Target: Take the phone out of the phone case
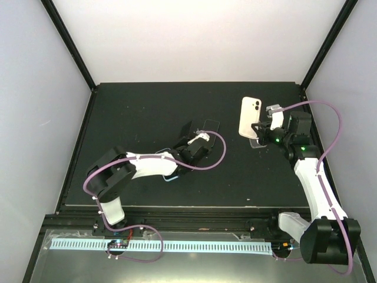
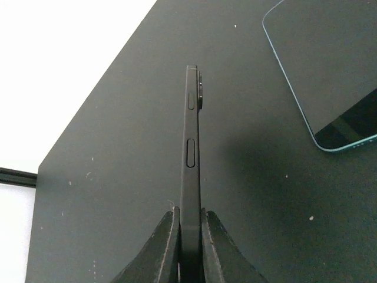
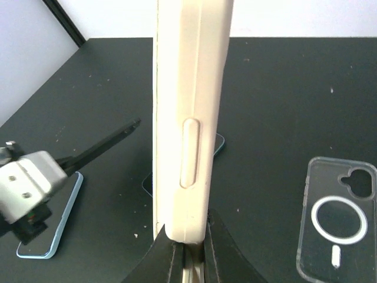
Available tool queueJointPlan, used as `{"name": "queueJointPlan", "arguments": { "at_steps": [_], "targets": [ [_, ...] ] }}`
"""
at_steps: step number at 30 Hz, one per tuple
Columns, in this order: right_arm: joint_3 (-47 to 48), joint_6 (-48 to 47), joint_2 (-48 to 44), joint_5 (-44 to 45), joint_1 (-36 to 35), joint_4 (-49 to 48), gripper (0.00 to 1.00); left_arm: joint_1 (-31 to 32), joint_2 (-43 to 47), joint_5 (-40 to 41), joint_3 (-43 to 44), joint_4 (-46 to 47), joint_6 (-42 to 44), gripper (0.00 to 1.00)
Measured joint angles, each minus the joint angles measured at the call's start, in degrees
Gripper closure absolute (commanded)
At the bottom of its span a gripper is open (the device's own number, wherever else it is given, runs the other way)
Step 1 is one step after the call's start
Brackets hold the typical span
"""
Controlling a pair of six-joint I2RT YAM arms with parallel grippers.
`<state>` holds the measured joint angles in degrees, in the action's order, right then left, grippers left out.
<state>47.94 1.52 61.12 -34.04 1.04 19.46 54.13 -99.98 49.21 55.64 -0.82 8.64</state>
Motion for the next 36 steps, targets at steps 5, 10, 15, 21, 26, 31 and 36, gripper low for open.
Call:
{"name": "queueJointPlan", "arguments": {
  "at_steps": [5,10,15,21,26,31,36],
  "targets": [
    [0.0,-0.59,-0.17,-1.79,0.09,-1.42,0.99,-0.81,-5.01,0.22,3.69,0.31,2.86,0.98],
    [-0.26,-0.59,-0.11,-2.86,0.09,-2.36,0.99,-1.18,-9.62,0.33,6.75,1.03,5.9,0.98],
    [-0.52,-0.59,-0.11,-3.34,0.15,-2.73,0.99,-1.68,-12.31,1.14,9.05,2.19,8.17,0.98],
    [-0.57,-0.57,-0.11,-3.43,0.7,-3.02,0.99,-2.36,-13.84,1.25,10.43,2.51,9.01,0.95],
    [-0.83,-0.55,-0.09,-3.43,0.72,-3.56,0.99,-2.38,-15.32,1.9,11.65,2.58,8.96,0.91],
    [-0.83,-0.55,-0.09,-3.43,0.72,-3.72,0.99,-2.38,-16.41,1.97,12.59,2.43,8.9,0.84],
    [-0.83,-0.55,-0.04,-3.43,0.72,-3.76,0.99,-2.49,-17.7,1.07,12.79,0.9,8.22,0.65]
  ]
}}
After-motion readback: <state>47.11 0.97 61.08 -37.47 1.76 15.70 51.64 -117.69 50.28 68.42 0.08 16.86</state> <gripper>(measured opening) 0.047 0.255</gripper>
